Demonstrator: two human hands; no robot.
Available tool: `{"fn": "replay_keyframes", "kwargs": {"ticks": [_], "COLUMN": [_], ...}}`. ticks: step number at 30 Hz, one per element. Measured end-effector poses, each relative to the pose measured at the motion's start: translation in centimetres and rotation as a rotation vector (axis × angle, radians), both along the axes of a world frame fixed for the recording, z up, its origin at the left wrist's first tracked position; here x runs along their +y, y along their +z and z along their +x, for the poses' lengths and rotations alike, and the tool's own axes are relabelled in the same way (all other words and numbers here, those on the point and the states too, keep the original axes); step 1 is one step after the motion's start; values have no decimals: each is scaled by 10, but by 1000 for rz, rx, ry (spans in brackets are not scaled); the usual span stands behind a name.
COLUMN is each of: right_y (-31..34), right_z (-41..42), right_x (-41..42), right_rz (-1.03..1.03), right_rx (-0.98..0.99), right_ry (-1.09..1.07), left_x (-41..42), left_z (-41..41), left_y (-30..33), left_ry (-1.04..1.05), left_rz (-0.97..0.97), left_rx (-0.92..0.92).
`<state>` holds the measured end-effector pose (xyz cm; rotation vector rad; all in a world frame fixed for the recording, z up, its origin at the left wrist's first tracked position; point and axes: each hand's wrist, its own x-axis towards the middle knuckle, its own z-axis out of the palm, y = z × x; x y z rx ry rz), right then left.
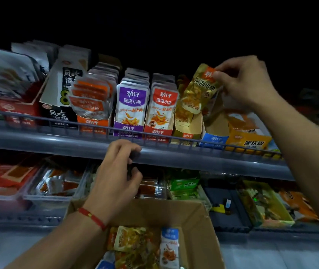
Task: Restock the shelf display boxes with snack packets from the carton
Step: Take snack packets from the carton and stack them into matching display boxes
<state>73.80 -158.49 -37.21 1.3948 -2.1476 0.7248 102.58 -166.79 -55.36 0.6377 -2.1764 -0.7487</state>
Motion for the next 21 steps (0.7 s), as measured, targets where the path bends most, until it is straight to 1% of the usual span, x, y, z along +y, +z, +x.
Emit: {"fn": "replay_keyframes", "kwargs": {"ticks": [6,11,15,21], "right_y": [-26,-39,-39,-42], "right_z": [-1,-1,-5,-14], "right_x": [-25,-35,-38,-44], "right_rz": [136,225,238,189], "right_rx": [-38,-95,-76,-2], "right_ry": [31,100,57,10], "left_x": [-7,-6,-5,-4], "left_z": [2,3,5,5], "left_y": [-1,-1,-1,-1], "left_ry": [3,-3,6,-1], "left_rz": [-12,-23,-40,-45], "left_rx": [-19,-20,-22,-32]}}
